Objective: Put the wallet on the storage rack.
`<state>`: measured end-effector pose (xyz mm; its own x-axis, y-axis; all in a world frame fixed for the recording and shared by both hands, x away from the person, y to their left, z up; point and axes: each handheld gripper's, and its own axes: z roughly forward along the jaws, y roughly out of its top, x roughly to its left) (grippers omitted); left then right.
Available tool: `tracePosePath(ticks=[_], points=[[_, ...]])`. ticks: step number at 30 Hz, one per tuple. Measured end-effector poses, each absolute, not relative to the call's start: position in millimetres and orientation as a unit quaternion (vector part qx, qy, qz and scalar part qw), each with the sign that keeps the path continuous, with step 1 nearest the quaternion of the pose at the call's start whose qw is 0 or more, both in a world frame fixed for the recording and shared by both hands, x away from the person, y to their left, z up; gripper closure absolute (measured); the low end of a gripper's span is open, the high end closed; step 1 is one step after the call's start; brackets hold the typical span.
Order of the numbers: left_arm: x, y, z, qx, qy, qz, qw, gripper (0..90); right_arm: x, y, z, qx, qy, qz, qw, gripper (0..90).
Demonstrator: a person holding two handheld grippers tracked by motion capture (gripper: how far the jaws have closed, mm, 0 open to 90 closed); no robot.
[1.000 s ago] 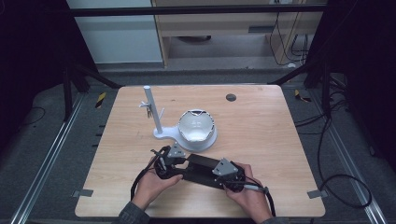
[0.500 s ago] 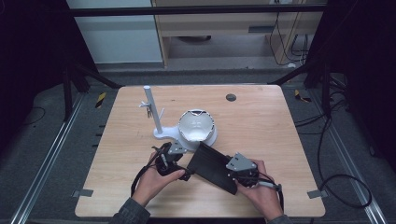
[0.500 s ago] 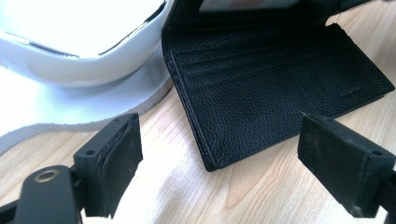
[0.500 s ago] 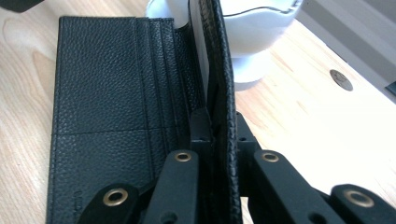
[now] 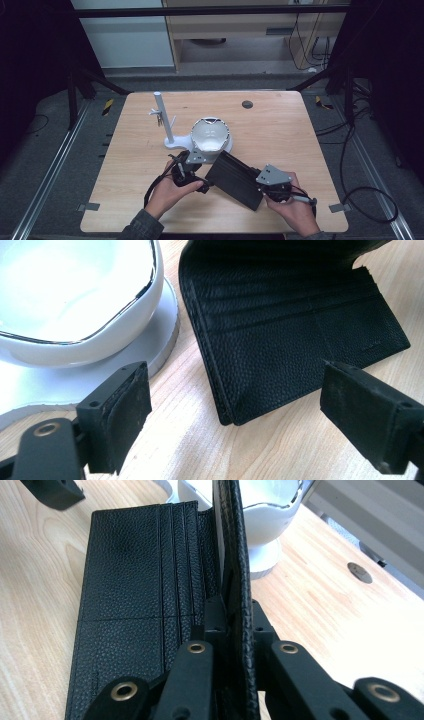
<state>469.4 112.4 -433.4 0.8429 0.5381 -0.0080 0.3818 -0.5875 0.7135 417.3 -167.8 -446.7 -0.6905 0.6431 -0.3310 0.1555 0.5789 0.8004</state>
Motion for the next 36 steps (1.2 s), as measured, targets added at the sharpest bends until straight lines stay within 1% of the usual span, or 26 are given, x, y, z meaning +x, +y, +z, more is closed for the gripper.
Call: tracePosePath(ticks=[11, 23, 31, 32, 33, 34, 35, 36], points=[[474, 110, -432, 0.884, 0.248, 0.080, 0.388, 11.7, 412, -177, -438, 0.240, 0.821, 0.417, 0.308, 84.5], [475, 102, -436, 0.885, 0.234, 0.070, 0.396, 11.4, 406, -184, -428, 0.228, 0.810, 0.444, 0.308, 84.5], [481, 94, -443, 0.886, 0.225, 0.045, 0.404, 12.5, 407, -183, -422, 0.222, 0.804, 0.460, 0.305, 84.5], [482, 93, -443, 0.884, 0.225, 0.038, 0.408, 16.2, 408, -183, -421, 0.220, 0.801, 0.465, 0.305, 84.5], [484, 93, -443, 0.884, 0.221, 0.030, 0.412, 16.2, 408, -183, -421, 0.220, 0.801, 0.465, 0.305, 84.5], [485, 93, -442, 0.881, 0.221, 0.023, 0.417, 21.6, 408, -184, -421, 0.219, 0.799, 0.469, 0.306, 84.5], [486, 94, -441, 0.879, 0.223, 0.019, 0.421, 21.6, 408, -184, -421, 0.219, 0.799, 0.469, 0.306, 84.5], [487, 97, -437, 0.876, 0.225, 0.022, 0.425, 37.1, 408, -183, -422, 0.217, 0.799, 0.471, 0.305, 84.5]])
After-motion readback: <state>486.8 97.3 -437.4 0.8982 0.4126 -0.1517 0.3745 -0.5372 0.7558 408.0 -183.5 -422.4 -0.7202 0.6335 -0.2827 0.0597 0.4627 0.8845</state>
